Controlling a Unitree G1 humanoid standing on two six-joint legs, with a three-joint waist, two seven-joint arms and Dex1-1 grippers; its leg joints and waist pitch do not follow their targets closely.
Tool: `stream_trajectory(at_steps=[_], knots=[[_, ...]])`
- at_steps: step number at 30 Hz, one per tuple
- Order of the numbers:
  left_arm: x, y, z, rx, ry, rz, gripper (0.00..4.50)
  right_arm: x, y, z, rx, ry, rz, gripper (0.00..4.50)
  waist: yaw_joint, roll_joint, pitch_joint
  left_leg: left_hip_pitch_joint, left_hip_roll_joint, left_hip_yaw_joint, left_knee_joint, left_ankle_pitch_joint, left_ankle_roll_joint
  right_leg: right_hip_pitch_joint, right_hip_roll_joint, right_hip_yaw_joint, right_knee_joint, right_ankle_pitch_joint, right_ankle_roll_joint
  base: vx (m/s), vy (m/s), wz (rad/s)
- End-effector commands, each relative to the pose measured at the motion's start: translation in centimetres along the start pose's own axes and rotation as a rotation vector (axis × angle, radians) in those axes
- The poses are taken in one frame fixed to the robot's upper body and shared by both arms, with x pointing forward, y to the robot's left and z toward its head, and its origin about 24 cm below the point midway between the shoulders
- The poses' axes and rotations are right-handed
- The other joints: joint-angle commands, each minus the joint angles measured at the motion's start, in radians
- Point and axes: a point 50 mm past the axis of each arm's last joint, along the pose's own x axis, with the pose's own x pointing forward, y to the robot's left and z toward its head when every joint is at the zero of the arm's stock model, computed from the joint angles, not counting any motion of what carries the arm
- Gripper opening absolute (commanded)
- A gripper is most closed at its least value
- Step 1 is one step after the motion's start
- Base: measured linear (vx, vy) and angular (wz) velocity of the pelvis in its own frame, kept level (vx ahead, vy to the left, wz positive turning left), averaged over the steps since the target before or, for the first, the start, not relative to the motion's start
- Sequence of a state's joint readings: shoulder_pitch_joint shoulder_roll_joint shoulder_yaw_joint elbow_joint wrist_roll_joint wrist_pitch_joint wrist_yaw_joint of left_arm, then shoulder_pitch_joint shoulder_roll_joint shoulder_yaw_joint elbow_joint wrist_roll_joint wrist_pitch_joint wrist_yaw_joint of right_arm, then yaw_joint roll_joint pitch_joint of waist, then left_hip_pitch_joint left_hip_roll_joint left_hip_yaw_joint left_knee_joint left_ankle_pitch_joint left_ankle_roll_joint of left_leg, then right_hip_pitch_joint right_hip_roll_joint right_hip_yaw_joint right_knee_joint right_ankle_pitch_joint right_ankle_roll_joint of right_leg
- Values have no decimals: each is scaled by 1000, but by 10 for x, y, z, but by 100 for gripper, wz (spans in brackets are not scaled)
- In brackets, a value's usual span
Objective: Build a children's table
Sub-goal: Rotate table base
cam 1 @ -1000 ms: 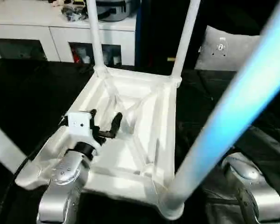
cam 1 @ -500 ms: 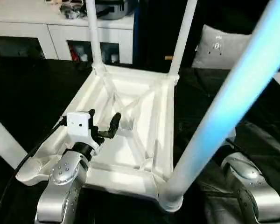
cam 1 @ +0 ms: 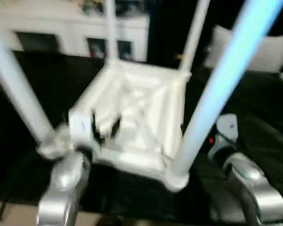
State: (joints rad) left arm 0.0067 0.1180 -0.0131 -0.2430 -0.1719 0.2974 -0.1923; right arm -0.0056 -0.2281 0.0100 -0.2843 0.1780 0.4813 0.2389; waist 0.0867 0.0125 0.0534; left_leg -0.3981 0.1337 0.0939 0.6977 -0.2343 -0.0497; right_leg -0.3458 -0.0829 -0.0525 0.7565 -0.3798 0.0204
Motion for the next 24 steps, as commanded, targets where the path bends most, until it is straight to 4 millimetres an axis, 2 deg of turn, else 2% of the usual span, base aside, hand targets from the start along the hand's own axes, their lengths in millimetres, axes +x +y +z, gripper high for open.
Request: stream_trajectory(at_steps=[1,2,4,5,6,7,8,9,10,11,13,16,18,20,24], knots=[[2,-1,3,17,-7,-10,441,1,0,1,-13,1,-1,450,-26,-8,-33,52,105,-43,-135,-237,-55,-18,-11,54,-152,-181,-152,-109,28,18],[2,-1,3,16,-6,-11,441,1,0,1,-15,2,0,450,-44,24,-45,45,106,-48,-172,-363,-65,10,-25,45,-148,50,-167,-109,28,18],[2,-1,3,16,-5,-11,441,1,0,1,-17,3,0,450,-55,21,-42,37,99,-43,-184,-407,-66,22,-33,40,-166,66,-162,-57,54,-6],[3,-1,3,16,-5,-11,441,1,0,1,-18,3,0,450,-60,13,-39,30,89,-33,-187,-417,-71,25,-45,45,-185,36,-157,-45,59,-9],[3,-1,3,16,-5,-11,441,1,0,1,-18,3,0,450,-66,7,-41,29,84,-22,-185,-393,-68,26,-53,50,-199,2,-157,0,0,0],[3,-1,2,16,-4,-12,441,1,0,1,-20,4,1,450,-71,-2,-43,20,80,-17,-183,-355,-58,31,-55,53,-201,-1,-154,0,0,0],[3,-2,2,16,-4,-12,441,2,0,1,-21,4,1,450,-68,-1,-45,14,80,-7,-181,-278,-39,32,-59,55,-206,5,-149,0,0,0],[3,-2,2,16,-3,-12,441,2,0,1,-21,5,1,450,-70,-4,-44,15,81,0,-179,-259,-30,23,-60,58,-210,-7,-151,0,0,0],[3,-2,2,16,-2,-13,441,2,0,1,-23,5,2,450,-71,-3,-43,16,81,2,-179,-260,-28,22,-60,60,-211,-19,-153,0,0,0],[3,-2,1,15,0,-14,441,2,0,0,-25,6,3,450,-74,-5,-40,19,81,7,-178,-277,-25,15,-61,62,-217,-73,-154,0,0,0],[3,-2,1,15,1,-15,441,2,0,0,-26,6,4,450,-75,-7,-41,19,82,10,-178,-265,-21,14,-61,64,-220,-97,-152,0,0,0],[3,-2,1,16,3,-17,441,2,0,0,-31,6,6,450,-74,-4,-43,17,86,13,-179,-227,-16,14,-57,63,-217,-52,-155,0,0,0],[3,-2,0,16,5,-19,441,2,0,0,-40,5,8,450,-73,-3,-48,17,87,15,-177,-176,-9,17,-53,61,-208,48,-165,0,0,0],[3,-3,0,17,6,-22,441,2,0,0,-45,3,10,450,-70,-2,-54,18,86,19,-176,-159,0,19,-49,61,-202,139,-171,0,0,0],[3,-3,-1,20,9,-28,441,2,0,0,-49,0,11,450,-65,-3,-54,19,88,24,-175,-126,22,21,-50,60,-199,203,-179,0,0,0]])
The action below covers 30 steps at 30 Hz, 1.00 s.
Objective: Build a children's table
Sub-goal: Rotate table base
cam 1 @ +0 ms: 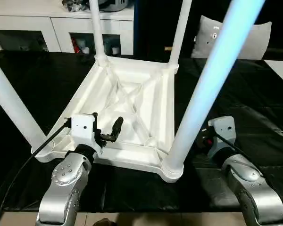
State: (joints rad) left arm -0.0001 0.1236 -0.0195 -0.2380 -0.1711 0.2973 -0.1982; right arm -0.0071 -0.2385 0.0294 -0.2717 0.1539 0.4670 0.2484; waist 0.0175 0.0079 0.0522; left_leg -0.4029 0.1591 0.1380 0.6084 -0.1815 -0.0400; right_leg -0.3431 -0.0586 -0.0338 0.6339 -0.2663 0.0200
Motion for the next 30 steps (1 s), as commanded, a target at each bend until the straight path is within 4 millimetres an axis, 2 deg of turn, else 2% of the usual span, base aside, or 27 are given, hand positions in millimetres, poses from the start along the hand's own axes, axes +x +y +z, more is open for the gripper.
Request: stream_trajectory(at_steps=[1,6,10,12,14,16,19,20,22,24,26,30], knots=[[2,-2,-1,13,9,-17,441,1,-1,2,-18,-9,-3,450,5,1,-53,25,63,-19,-85,-175,14,19,-74,41,-76,93,-180,0,0,0],[3,-2,-2,12,15,-66,441,2,-6,4,-36,-22,-8,450,18,0,-53,29,65,-10,-85,-166,14,17,-73,43,-76,93,-176,0,0,0],[4,-2,0,24,10,-148,441,1,-13,6,-59,-31,5,450,24,0,-52,33,65,-8,-86,-185,5,14,-73,43,-79,46,-173,0,0,0],[5,-2,1,51,30,-236,441,0,-17,7,-83,-26,43,450,26,0,-53,33,65,-8,-86,-184,4,14,-72,43,-78,47,-168,0,0,0],[8,-1,-3,140,98,-372,441,-4,-21,7,-144,-2,143,450,29,12,-54,34,65,-9,-86,-187,-1,13,-71,43,-75,61,-165,0,0,0],[10,-1,-4,191,140,-482,441,-7,-26,7,-198,26,217,450,29,8,-54,35,64,-7,-87,-203,-1,14,-70,43,-76,57,-165,0,0,0],[12,-1,-2,220,162,-587,441,-11,-31,7,-236,54,268,450,30,11,-57,35,65,-7,-85,-182,5,16,-74,43,-72,97,-188,0,0,0],[14,-2,0,234,173,-642,441,-12,-33,7,-248,60,293,450,30,7,-57,33,65,-6,-85,-177,13,18,-75,42,-72,108,-200,0,0,0],[20,-5,6,279,201,-778,441,-15,-35,7,-260,70,362,450,34,5,-57,37,65,-2,-84,-195,26,16,-77,42,-73,64,-217,0,0,0],[22,-6,7,300,211,-817,441,-16,-35,7,-266,73,387,450,35,4,-55,36,68,-1,-85,-194,29,15,-79,42,-73,55,-231,0,0,0],[29,-7,10,356,229,-906,441,-19,-33,8,-287,77,450,450,37,4,-55,38,66,1,-85,-211,31,14,-78,43,-78,11,-228,0,0,0],[29,-9,14,370,259,-1016,441,-21,-34,7,-288,82,472,450,37,5,-58,38,69,1,-86,-193,32,14,-79,43,-71,38,-243,0,0,0]])
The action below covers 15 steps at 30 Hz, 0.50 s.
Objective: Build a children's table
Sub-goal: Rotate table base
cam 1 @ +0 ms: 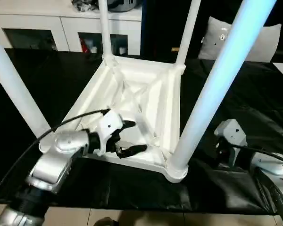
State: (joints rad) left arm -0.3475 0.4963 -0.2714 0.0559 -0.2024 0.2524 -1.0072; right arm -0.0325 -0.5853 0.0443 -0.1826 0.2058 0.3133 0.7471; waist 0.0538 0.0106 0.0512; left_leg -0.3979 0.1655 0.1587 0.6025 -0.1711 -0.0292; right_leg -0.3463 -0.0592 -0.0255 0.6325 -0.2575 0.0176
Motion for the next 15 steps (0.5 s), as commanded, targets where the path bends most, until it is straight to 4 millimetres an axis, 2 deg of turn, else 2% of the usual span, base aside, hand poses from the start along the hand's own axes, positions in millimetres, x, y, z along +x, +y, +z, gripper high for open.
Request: stream_trajectory(at_steps=[1,6,8,9,12,13,15], knots=[[0,-2,5,24,7,-103,441,-4,0,-1,0,-3,20,450,1,3,-57,34,62,-18,-79,-204,22,16,-78,35,-71,31,-243,0,0,0],[1,-9,12,45,20,-287,404,-8,3,-4,0,1,71,450,5,5,-57,35,62,-14,-80,-215,29,15,-78,38,-70,22,-259,0,0,0],[1,-13,12,56,36,-329,389,-10,5,-4,-1,1,93,450,4,1,-56,34,63,-12,-80,-218,31,17,-78,39,-71,13,-260,0,0,0],[1,-13,12,59,39,-334,381,-10,5,-4,-1,1,96,450,5,7,-56,36,64,-12,-81,-228,26,15,-78,40,-73,-1,-260,0,0,0],[5,-19,7,87,91,-376,354,-13,10,-4,6,0,145,450,4,6,-53,38,64,-11,-83,-258,17,13,-78,43,-77,-34,-258,0,0,0],[7,-20,5,92,99,-375,354,-15,12,-4,10,1,164,450,4,4,-53,38,64,-10,-83,-260,17,14,-78,43,-78,-39,-257,0,0,0],[9,-20,4,97,106,-374,326,-16,15,-4,15,2,188,450,6,3,-54,38,65,-11,-82,-248,22,16,-80,45,-79,-32,-257,0,0,0]])
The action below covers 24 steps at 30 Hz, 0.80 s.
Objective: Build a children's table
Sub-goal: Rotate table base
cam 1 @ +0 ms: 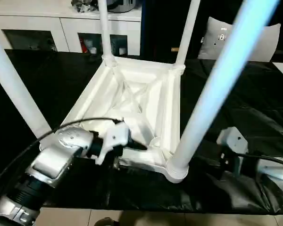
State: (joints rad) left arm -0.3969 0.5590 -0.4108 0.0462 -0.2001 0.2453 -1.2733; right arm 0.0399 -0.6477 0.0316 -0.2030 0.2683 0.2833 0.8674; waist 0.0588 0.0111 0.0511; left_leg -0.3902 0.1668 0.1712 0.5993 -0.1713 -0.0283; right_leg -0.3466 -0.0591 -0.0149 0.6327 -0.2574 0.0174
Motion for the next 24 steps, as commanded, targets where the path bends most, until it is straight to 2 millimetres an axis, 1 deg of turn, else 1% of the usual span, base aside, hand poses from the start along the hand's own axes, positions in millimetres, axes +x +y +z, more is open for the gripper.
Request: stream_trajectory(at_steps=[1,3,5,7,8,9,10,11,13,15,19,20,21,23,24], knots=[[3,3,2,41,26,-4,319,-1,9,4,6,-10,86,450,1,2,-55,30,64,-22,-77,-244,23,16,-79,34,-78,-27,-258,0,0,0],[6,4,2,42,31,-7,303,-3,13,4,12,-6,115,450,2,0,-53,28,64,-22,-77,-233,34,18,-79,34,-79,-19,-258,0,0,0],[7,5,1,38,30,-8,282,-5,14,4,12,-3,131,450,2,1,-54,28,64,-23,-77,-235,37,17,-81,33,-79,-28,-260,0,0,0],[8,7,0,31,31,-6,275,-7,15,5,6,-4,136,450,0,0,-53,29,64,-23,-77,-247,34,16,-80,33,-81,-50,-261,0,0,0],[10,8,-2,28,42,-6,269,-10,15,5,1,-2,149,450,1,6,-52,32,65,-24,-79,-260,28,13,-80,34,-83,-72,-262,0,0,0],[10,8,-2,28,42,-6,258,-10,15,5,1,-2,149,450,1,4,-52,33,65,-23,-79,-266,25,13,-79,34,-84,-78,-261,0,0,0],[10,8,-3,26,47,-8,258,-12,16,5,2,3,153,450,1,4,-51,33,65,-23,-80,-273,23,12,-79,34,-84,-86,-262,0,0,0],[11,9,-4,25,51,-9,238,-13,16,4,3,6,156,450,2,2,-50,32,65,-23,-80,-275,21,13,-80,35,-86,-93,-260,0,0,0],[11,9,-4,23,53,-14,233,-14,16,4,3,13,156,450,3,3,-52,33,65,-24,-79,-271,20,13,-81,35,-85,-85,-260,0,0,0],[13,11,-4,23,57,-22,201,-17,15,2,4,23,153,450,3,3,-52,31,65,-24,-79,-265,23,14,-81,35,-84,-72,-263,0,0,0],[14,15,-3,29,67,-30,185,-18,16,2,10,26,157,450,5,3,-52,31,65,-24,-79,-267,26,13,-82,35,-86,-81,-264,0,0,0],[14,15,-3,29,67,-30,165,-18,16,2,10,26,157,450,5,3,-53,32,64,-23,-78,-266,27,13,-82,35,-85,-77,-266,0,0,0],[14,15,-3,29,68,-30,156,-19,16,2,11,26,159,450,5,2,-53,31,66,-24,-79,-262,28,14,-82,34,-84,-72,-268,0,0,0],[16,18,-6,33,90,-24,150,-19,17,1,14,21,155,450,5,6,-53,30,65,-24,-78,-255,32,14,-82,34,-84,-55,-269,0,0,0],[16,19,-7,33,95,-23,142,-18,17,1,15,19,153,450,5,5,-53,30,65,-24,-78,-255,34,13,-82,35,-85,-56,-268,0,0,0]])
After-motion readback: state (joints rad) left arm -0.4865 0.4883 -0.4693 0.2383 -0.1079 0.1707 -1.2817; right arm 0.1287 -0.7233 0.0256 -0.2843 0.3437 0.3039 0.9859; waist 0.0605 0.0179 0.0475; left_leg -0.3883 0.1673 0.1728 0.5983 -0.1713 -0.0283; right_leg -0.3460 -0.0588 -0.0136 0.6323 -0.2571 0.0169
